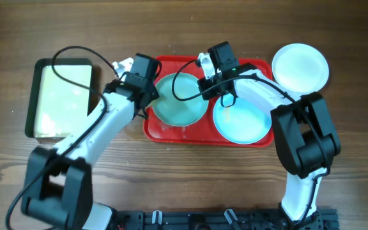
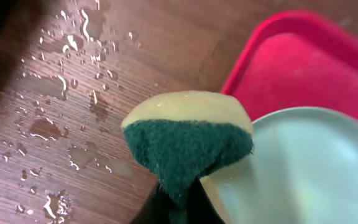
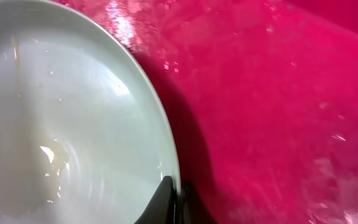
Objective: Clean dirty plates on tray and stack at the side
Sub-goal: 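Lift the light-blue plate with the right gripper onto the white plate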
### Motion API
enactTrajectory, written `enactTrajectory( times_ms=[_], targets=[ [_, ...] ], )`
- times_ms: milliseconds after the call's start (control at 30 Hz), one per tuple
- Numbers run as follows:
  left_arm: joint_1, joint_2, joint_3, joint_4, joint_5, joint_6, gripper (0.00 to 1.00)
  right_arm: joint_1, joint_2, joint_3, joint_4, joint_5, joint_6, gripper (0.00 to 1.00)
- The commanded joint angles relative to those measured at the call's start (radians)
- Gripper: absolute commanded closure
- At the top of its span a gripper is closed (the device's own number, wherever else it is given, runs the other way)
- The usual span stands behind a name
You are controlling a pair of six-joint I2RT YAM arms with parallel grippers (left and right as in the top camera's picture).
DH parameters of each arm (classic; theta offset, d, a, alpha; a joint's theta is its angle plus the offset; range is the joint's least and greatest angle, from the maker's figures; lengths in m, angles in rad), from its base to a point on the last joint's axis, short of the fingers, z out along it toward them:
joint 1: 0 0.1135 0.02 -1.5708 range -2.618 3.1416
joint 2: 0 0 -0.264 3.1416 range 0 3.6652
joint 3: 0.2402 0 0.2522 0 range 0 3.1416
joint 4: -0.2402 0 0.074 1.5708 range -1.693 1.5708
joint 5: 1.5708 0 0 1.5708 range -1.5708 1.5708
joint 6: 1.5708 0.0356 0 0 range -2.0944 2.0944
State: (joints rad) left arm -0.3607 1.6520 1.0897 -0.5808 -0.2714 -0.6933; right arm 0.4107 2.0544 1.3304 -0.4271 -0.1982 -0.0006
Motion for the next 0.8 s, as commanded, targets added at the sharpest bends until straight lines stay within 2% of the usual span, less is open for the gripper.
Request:
enactTrajectory(
  times_ms=[0, 133, 267, 367, 467, 500, 567, 667, 733, 767],
  targets=[
    [0.002, -0.171, -0.01, 0.003, 0.055, 0.005, 0.96, -0.01, -0.09, -0.014, -0.011, 0.069, 0.011, 0.96],
    [0.077, -0.4, -0.01, -0.041, 0.117, 0.005, 0.96, -0.01, -0.184, -0.014, -0.025, 0.111, 0.006, 0.96],
    [0.259, -0.605, -0.01, -0.152, 0.117, 0.005, 0.96, -0.01, -0.245, -0.014, -0.084, 0.261, 0.0, 0.96],
    [0.405, -0.663, -0.01, -0.235, 0.11, 0.005, 0.96, -0.01, -0.282, -0.014, -0.09, 0.288, 0.001, 0.96],
    [0.49, -0.637, -0.011, -0.273, 0.11, 0.043, 0.96, 0.006, -0.347, -0.014, -0.082, 0.349, -0.019, 0.96],
    [0.506, -0.602, -0.011, -0.274, 0.109, 0.088, 0.96, 0.03, -0.381, -0.014, -0.083, 0.456, -0.098, 0.96],
    [0.51, -0.554, -0.011, -0.272, 0.11, 0.087, 0.96, 0.09, -0.415, -0.014, -0.082, 0.678, -0.235, 0.96],
    [0.51, -0.504, -0.011, -0.273, 0.111, 0.087, 0.96, 0.176, -0.424, -0.014, -0.06, 0.898, -0.396, 0.96],
    [0.51, -0.491, -0.011, -0.277, 0.111, 0.087, 0.96, 0.275, -0.424, -0.014, 0.033, 1.101, -0.55, 0.95],
    [0.51, -0.491, -0.011, -0.277, 0.111, 0.087, 0.96, 0.298, -0.424, -0.014, 0.061, 1.137, -0.586, 0.96]
  ],
)
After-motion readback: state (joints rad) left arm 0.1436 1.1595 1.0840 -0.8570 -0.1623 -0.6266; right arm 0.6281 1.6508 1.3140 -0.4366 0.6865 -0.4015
